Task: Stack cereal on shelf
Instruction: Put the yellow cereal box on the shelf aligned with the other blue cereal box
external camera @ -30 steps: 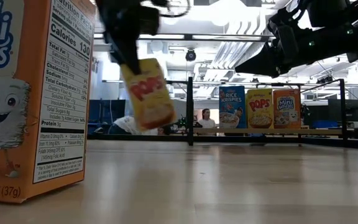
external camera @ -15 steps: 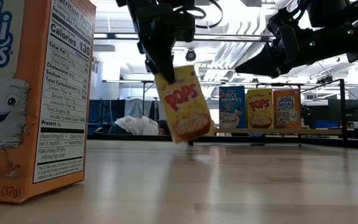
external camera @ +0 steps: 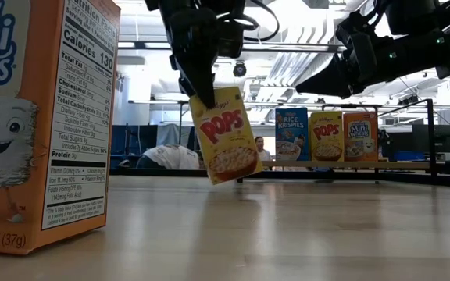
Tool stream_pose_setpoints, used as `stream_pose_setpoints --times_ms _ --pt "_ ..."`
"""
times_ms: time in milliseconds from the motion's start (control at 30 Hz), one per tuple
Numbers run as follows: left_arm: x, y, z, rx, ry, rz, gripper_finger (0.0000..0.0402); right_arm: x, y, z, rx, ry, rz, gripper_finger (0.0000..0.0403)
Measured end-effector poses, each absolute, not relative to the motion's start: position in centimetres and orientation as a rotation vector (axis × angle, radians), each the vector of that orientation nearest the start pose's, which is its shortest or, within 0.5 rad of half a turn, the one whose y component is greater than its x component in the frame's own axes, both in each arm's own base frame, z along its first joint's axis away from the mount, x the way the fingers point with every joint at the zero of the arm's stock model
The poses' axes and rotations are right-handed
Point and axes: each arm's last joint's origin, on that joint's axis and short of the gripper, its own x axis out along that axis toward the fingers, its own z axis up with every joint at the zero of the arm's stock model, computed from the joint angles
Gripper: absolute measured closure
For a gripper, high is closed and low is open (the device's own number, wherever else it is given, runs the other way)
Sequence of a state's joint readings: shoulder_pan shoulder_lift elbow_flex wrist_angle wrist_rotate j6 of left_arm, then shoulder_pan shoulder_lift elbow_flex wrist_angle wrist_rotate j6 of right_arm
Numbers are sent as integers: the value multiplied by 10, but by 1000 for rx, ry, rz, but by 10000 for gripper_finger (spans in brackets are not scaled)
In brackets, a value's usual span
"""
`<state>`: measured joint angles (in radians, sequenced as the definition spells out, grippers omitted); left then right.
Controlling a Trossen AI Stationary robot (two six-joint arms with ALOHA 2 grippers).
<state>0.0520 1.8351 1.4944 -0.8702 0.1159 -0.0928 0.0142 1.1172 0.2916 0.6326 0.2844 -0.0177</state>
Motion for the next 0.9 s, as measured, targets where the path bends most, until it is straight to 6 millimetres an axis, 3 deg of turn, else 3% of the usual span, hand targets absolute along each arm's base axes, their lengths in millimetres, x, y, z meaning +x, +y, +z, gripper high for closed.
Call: stream_pose_setpoints --times_ms 300,700,900 --pt "373 16 243 -162 1213 -10 251 208 -5 183 -46 194 -268 403" --pt "373 12 243 -71 1213 -29 103 208 -5 183 -47 193 -268 403" --pt "368 13 254 -67 1184 -29 81 209 -5 184 -46 188 -268 403"
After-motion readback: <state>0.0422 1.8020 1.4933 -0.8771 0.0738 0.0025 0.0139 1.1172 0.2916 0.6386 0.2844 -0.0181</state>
